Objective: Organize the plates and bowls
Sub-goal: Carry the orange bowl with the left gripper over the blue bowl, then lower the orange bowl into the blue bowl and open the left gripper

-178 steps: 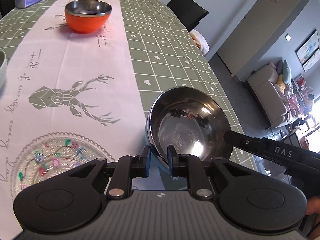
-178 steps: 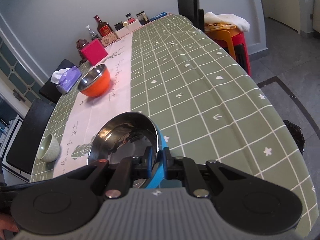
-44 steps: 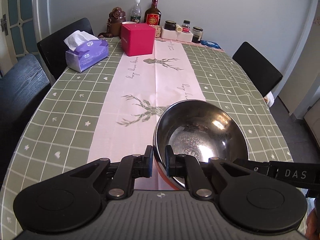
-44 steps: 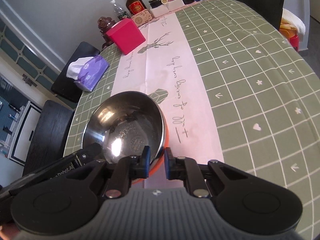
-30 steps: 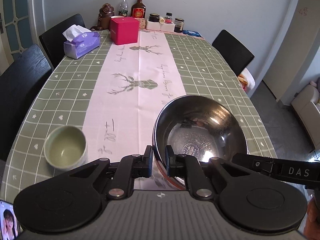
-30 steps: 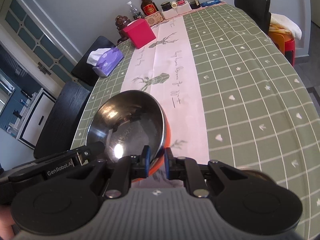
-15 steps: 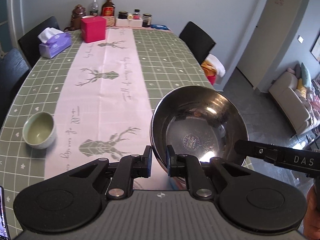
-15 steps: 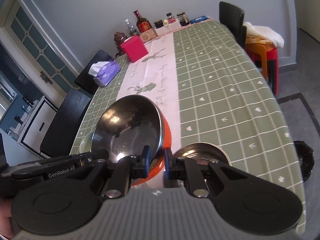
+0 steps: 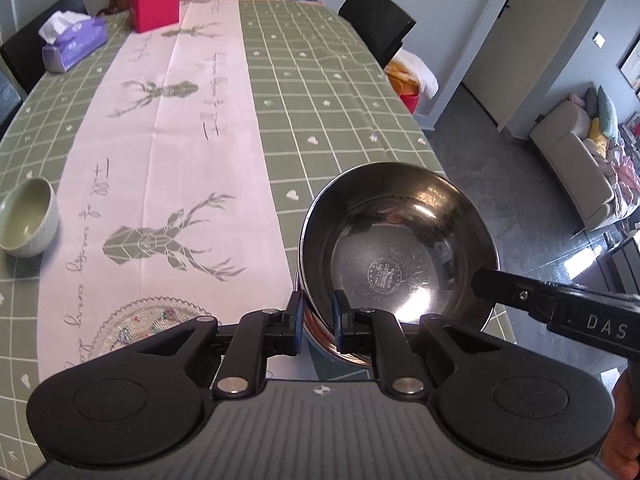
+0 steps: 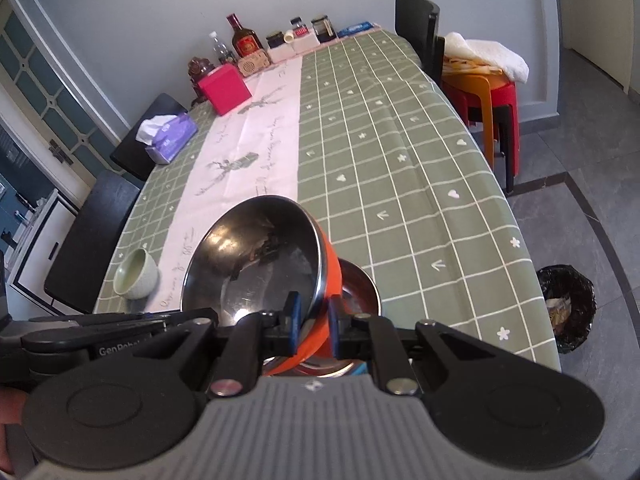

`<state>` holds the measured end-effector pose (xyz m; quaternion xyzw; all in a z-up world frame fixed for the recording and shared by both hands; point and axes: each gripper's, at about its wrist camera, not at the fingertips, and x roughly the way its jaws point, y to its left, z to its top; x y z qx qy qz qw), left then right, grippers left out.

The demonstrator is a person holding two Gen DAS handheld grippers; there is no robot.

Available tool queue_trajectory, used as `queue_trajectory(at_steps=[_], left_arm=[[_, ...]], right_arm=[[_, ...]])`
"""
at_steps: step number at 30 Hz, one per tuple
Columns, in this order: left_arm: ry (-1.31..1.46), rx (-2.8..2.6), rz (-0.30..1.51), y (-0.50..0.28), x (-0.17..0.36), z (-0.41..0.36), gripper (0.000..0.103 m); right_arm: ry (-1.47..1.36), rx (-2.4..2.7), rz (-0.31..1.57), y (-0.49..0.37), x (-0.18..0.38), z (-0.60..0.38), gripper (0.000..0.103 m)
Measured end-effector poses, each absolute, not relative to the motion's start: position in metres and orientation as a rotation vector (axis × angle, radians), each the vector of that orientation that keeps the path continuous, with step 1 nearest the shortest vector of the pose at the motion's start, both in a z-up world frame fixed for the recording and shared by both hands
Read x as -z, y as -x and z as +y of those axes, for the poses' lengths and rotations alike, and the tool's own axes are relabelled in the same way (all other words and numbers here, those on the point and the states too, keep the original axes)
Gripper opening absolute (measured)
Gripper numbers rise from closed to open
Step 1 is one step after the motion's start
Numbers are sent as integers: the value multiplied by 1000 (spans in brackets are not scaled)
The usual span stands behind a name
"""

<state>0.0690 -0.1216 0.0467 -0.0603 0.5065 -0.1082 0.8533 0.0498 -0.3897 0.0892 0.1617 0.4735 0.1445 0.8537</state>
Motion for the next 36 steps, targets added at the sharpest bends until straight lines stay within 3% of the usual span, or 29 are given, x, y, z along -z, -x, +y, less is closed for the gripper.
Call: queue_trajectory(at_steps=[36], left_arm=[[93, 244, 1146, -84, -13, -130, 19]], right_arm=[[-384, -268, 1106, -66, -41, -398, 11]])
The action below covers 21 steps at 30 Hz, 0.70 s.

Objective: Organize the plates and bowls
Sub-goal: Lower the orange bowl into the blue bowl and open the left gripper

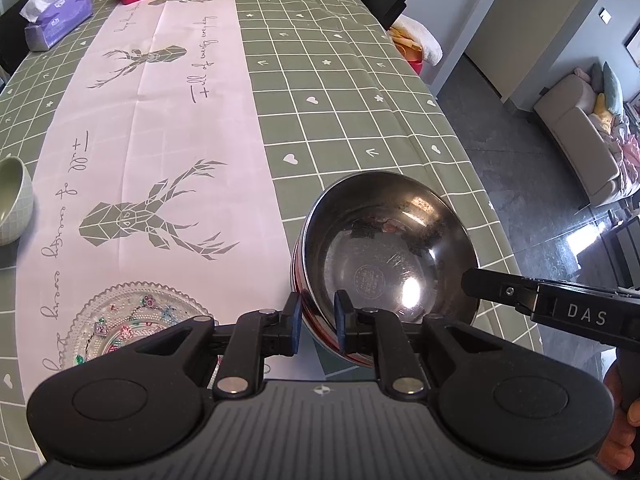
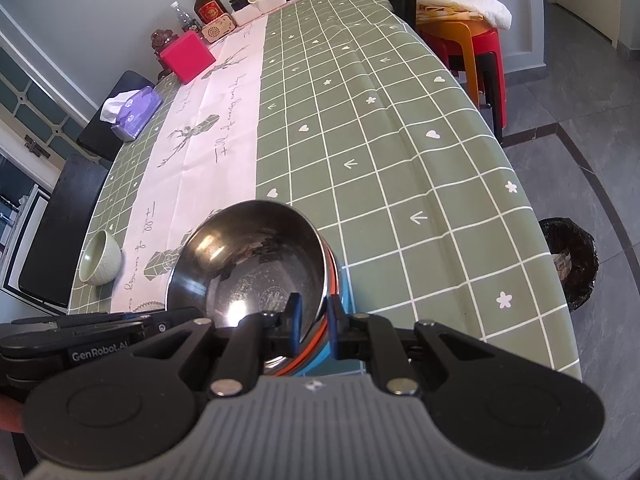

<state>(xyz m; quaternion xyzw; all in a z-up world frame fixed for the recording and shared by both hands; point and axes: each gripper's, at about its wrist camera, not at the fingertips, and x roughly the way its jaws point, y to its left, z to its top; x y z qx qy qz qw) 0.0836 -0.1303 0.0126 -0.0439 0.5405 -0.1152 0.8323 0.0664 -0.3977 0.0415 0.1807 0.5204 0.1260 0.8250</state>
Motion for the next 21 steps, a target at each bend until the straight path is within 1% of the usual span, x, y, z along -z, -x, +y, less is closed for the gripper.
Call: queue_trajectory(at_steps=[5, 6, 7, 9, 12, 19, 21], left_arm=[[112, 246, 1147, -82, -15, -129, 20], [113, 250, 1144, -81, -17, -128, 22], [116, 255, 1138, -79, -19, -127, 24], [124, 265, 1122, -77, -25, -126, 37], [121, 281, 1085, -71, -36, -124, 44], [81, 320, 999, -58, -60, -115, 46], [62, 324, 980, -54, -66, -110, 46]], right_arm=[[-378, -271, 1092, -65, -47, -397, 16], [-375, -269, 1091, -64, -48, -397, 22], [-373, -266, 1086, -63, -50, -397, 32], [-365, -257, 1075, -62, -54, -397, 38], [-377, -253, 1059, -60, -61, -399, 44], [-356, -276, 1002, -51, -83, -388, 53], [-344, -288, 994, -50, -89, -381, 54]])
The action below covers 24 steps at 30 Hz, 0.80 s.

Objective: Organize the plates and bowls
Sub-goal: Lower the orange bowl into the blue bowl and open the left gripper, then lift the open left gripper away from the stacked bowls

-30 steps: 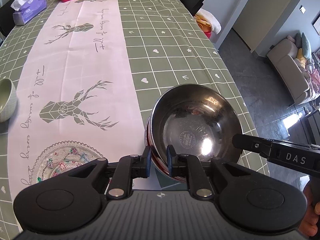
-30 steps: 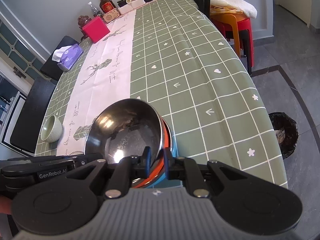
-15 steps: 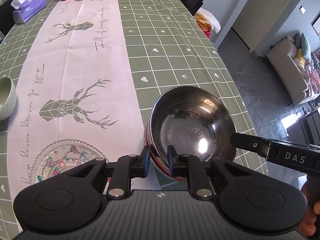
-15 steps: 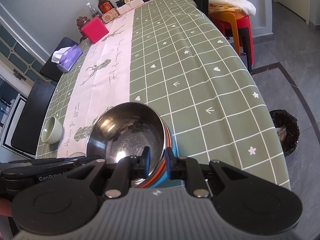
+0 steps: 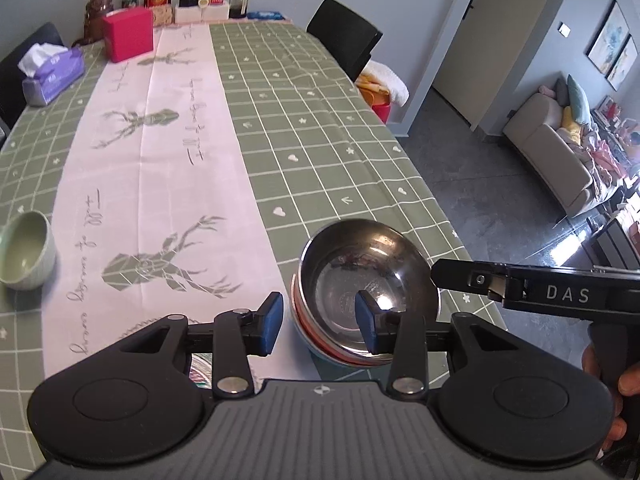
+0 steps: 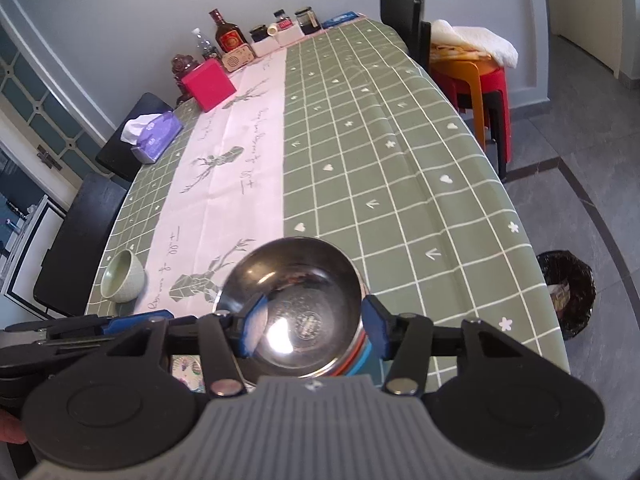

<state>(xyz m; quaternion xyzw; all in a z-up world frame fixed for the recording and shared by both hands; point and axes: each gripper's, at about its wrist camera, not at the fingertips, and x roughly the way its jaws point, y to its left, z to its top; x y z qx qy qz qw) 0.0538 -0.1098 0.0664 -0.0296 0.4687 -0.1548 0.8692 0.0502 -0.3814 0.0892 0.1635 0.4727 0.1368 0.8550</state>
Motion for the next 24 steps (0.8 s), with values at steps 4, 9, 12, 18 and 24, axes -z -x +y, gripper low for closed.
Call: queue_trajectory(at_steps=[4, 9, 12, 18, 24], left_arm=[[42, 327, 965, -47, -77, -94, 51], [40, 316, 958, -44, -82, -66, 52], [69, 326, 945, -42, -84, -44, 52], [54, 293, 882, -42, -89, 0, 53], [132, 189, 897, -55, -81, 65, 54]], right_arm=[[-323, -321, 987, -49, -98, -363, 61], [-293, -366, 991, -52, -104, -331, 65], [-281, -389, 1000, -56, -104, -310, 67], [-274, -416, 1037, -71, -98, -268, 75], [-269, -411, 1077, -95, -87, -226, 76]])
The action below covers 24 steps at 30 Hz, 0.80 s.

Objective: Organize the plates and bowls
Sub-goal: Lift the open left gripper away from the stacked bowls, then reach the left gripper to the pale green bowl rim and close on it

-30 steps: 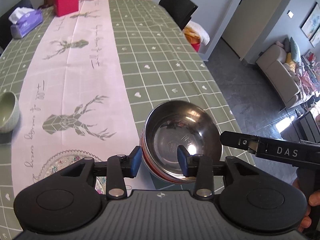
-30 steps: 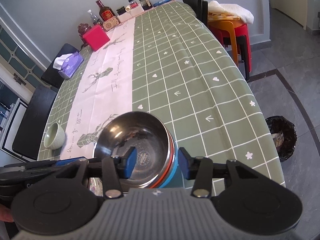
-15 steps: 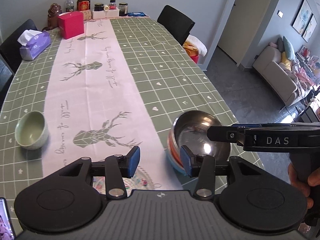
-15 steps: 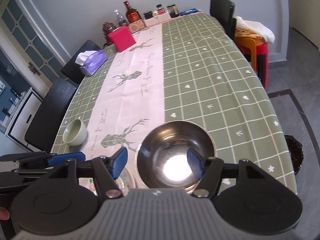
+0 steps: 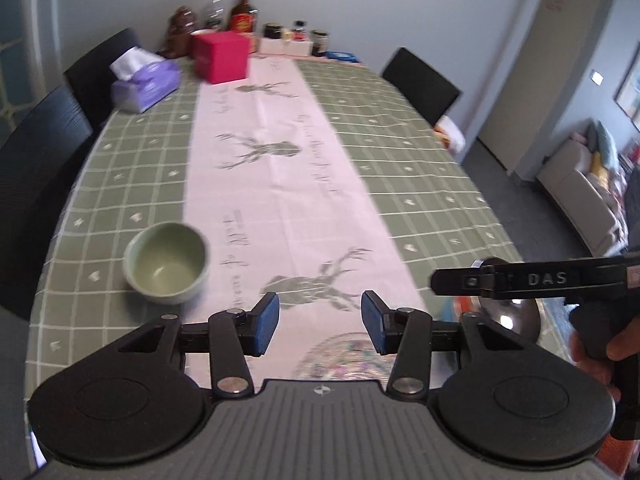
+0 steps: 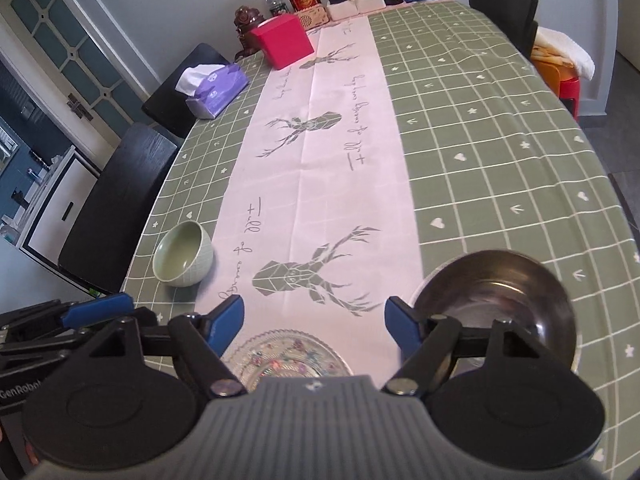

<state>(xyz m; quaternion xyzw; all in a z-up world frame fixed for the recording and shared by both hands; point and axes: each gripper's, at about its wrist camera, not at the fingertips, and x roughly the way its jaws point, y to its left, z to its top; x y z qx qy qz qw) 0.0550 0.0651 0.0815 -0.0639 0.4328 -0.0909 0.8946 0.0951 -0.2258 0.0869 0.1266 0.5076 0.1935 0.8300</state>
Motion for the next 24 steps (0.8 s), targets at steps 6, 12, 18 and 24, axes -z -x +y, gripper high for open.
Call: queue_trajectory(at_steps=[6, 12, 18, 24], left_arm=[[142, 56, 886, -74, -70, 132, 54], [166, -36, 887, -88, -54, 182, 54], [225, -47, 900, -103, -26, 206, 54], [226, -27, 912, -120, -3, 201, 51]], right_arm=[[-246, -417, 1114, -121, -73, -184, 77], [-253, -450, 1116, -143, -61, -148, 77], [-266, -522, 1119, -156, -51, -109, 70], [-250, -563, 1165, -168, -33, -68, 58]])
